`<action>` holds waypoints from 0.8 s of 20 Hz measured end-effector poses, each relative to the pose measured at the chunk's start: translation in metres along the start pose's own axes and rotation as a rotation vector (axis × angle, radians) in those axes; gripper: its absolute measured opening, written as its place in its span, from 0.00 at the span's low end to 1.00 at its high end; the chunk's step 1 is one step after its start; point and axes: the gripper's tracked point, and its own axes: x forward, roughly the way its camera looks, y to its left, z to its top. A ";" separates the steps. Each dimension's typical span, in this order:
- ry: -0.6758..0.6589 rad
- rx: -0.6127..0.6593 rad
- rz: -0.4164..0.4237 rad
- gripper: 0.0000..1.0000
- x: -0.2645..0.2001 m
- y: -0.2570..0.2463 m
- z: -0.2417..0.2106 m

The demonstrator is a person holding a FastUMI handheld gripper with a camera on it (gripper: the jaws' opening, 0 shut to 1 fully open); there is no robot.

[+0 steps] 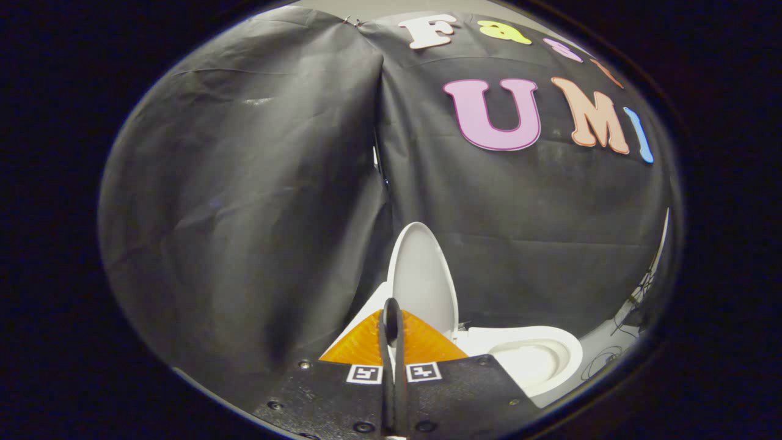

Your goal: Open the toilet lid.

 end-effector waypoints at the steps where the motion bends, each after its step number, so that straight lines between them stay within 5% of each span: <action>1: -0.003 -0.015 -0.007 0.00 0.000 -0.001 0.001; 5: 0.001 -0.025 0.031 0.03 -0.001 0.007 -0.001; 8: 0.002 0.021 0.112 0.17 -0.008 0.011 0.004; 16: -0.152 -0.027 0.083 0.59 -0.044 -0.037 0.036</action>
